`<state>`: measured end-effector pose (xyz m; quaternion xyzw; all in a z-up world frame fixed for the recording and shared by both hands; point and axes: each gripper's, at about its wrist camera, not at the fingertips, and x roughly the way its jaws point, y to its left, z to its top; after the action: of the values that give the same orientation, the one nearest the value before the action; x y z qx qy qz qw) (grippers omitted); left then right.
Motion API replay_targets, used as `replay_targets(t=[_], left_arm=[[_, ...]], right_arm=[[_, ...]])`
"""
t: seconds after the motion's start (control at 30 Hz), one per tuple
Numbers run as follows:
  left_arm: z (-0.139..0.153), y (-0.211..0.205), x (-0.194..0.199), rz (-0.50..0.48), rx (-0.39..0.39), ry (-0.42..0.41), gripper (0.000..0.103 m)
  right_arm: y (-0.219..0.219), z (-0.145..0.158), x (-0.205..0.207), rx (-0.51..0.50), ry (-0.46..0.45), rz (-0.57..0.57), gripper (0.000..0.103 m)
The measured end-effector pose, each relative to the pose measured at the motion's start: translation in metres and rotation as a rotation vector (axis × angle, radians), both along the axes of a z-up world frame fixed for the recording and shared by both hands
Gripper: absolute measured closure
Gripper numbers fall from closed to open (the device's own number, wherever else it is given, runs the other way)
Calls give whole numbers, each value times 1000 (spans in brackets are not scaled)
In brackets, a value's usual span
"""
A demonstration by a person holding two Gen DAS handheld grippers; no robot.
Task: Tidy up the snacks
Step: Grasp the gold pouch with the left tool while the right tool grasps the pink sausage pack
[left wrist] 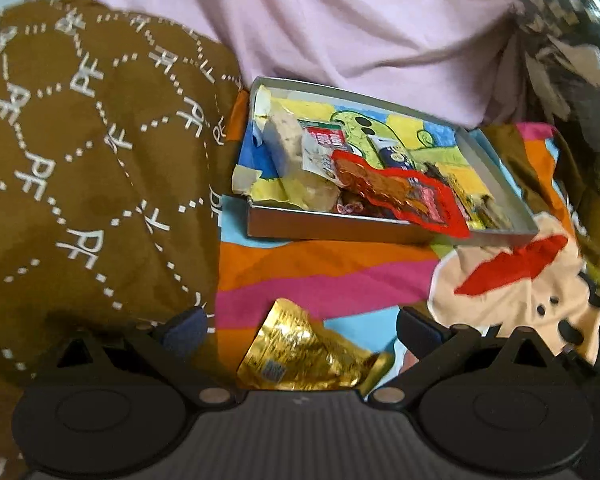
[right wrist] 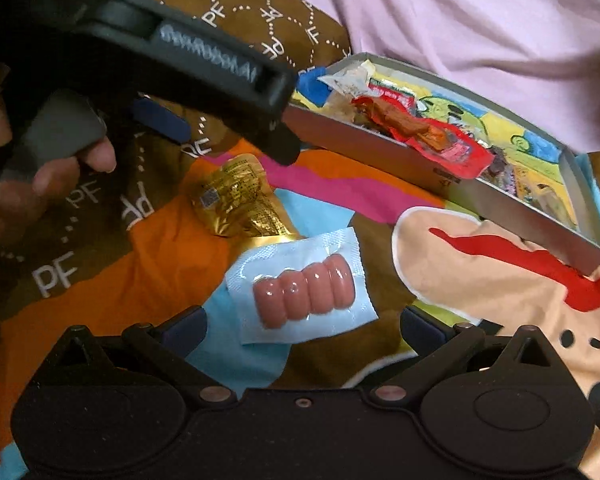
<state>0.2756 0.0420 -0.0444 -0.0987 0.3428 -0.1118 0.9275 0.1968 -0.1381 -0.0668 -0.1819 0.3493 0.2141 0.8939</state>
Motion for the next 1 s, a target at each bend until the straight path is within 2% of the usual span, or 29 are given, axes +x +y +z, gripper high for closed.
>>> replay_targets(t=[0.07,0.17,0.4,0.53,0.7,0.8,1.0], left_arm=[[-2,3,5,-12,-30,7,0],[-5,4,10,-48,-28,14,0],[-8,-1,10,-99,17,9,0],[-9,-7,7,-129,59,3,0],[-10,-11,5,-147,102,-1,0],[-8,-10,3,-163,109,-4,0],[-4,-11,-1,-223,136,-20,0]], right_arm=[[2,-5,7,-1,11,8,1],[6,-14,19,-14,17,13,1],[5,-25,44,27,49,31,1],[2,-26,50,61,99,37,8],[6,-22,44,18,87,63,12],[5,-16,39,-55,85,103,15],[-19,-8,35,-141,113,165,16]])
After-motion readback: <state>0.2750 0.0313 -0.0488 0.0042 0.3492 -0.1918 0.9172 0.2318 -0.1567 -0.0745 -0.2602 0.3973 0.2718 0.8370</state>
